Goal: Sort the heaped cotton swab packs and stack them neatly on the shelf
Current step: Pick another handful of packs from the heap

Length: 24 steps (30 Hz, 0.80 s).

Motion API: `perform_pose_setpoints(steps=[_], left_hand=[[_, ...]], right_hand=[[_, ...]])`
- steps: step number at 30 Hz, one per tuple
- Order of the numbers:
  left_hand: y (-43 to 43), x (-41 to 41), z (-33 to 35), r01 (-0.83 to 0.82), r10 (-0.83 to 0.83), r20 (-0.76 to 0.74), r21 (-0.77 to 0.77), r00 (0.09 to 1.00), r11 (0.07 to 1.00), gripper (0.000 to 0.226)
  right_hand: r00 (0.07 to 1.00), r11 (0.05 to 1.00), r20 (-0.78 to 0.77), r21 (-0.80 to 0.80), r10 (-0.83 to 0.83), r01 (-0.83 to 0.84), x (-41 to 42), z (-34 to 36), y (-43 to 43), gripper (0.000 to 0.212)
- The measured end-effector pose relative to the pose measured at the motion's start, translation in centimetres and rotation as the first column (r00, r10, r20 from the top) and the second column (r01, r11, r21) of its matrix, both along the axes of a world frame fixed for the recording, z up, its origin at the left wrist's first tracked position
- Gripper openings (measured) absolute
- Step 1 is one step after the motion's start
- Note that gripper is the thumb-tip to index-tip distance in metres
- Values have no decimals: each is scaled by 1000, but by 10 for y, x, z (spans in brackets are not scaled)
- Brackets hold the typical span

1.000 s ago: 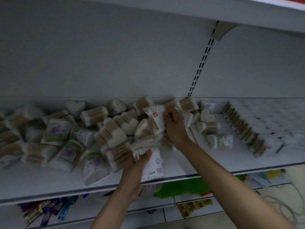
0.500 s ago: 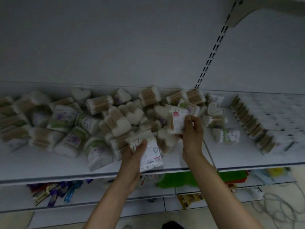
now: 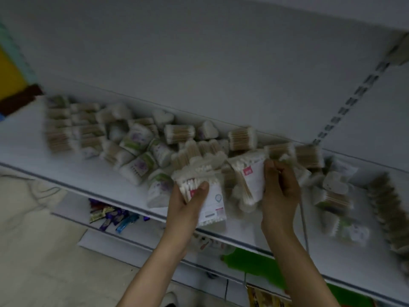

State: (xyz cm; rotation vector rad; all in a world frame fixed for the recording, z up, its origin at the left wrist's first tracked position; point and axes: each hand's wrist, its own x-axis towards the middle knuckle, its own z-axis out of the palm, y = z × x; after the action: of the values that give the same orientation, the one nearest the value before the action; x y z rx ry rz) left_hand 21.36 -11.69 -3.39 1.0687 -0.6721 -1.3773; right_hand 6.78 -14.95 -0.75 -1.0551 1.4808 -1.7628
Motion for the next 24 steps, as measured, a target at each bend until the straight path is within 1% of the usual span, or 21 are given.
perform_pose_setpoints(steps=[2, 3, 4, 5, 6, 7, 9, 11, 13, 14, 16, 18, 19, 21, 22, 24], left_hand=[[5, 7, 7, -112, 112, 31, -14, 993, 994, 53], [8, 11, 10, -171, 172, 36, -18, 984, 985, 51], [11, 16, 12, -231, 232, 31, -16, 972, 973, 49], [14, 21, 12, -296, 297, 20, -13, 955, 955, 46], [16, 27, 11, -366, 366, 3, -3, 931, 931, 41], [19, 34, 11, -437, 437, -17, 16, 899, 899, 34], [22, 50, 8, -530, 532, -37, 46, 846, 847, 26], [24, 63, 5, -555, 557, -33, 58, 830, 830, 19], [24, 74, 3, -577, 579, -29, 49, 815, 815, 15], [22, 78, 3, -581, 582, -23, 41, 813, 813, 18], [17, 90, 2, -567, 567, 3, 12, 823, 823, 36], [7, 107, 2, -529, 530, 33, -15, 848, 848, 52], [2, 119, 1, -513, 514, 48, -20, 857, 858, 54], [-11, 145, 2, -480, 480, 61, -27, 875, 877, 52], [-17, 159, 2, -458, 459, 63, -17, 886, 889, 51], [-27, 191, 2, -425, 425, 54, -10, 904, 905, 50]], right_hand=[[988, 988, 3, -11, 154, -154, 20, 9, 3, 16], [968, 968, -27, -17, 249, -249, 31, 13, 6, 12], [931, 935, -87, -7, 353, -355, 44, 15, 10, 9], [873, 883, -137, 24, 468, -469, 56, 14, 14, 10], [805, 818, -150, 74, 574, -570, 68, 11, 18, 13], [742, 754, -135, 128, 657, -644, 78, 7, 22, 16], [666, 662, -64, 216, 743, -718, 90, 1, 26, 19], [626, 608, -31, 276, 780, -744, 98, 0, 26, 20], [615, 595, -23, 285, 788, -752, 105, 0, 22, 22], [617, 597, -20, 279, 786, -752, 111, 0, 21, 23], [632, 606, 26, 256, 775, -753, 126, 3, 17, 23], [665, 635, 104, 221, 740, -741, 146, 5, 12, 23], [689, 662, 139, 198, 711, -723, 158, 5, 8, 23], [762, 744, 192, 172, 618, -646, 183, 3, -1, 24], [799, 781, 204, 179, 566, -599, 196, 2, -6, 21], [823, 814, 231, 161, 519, -558, 223, 2, -15, 17]])
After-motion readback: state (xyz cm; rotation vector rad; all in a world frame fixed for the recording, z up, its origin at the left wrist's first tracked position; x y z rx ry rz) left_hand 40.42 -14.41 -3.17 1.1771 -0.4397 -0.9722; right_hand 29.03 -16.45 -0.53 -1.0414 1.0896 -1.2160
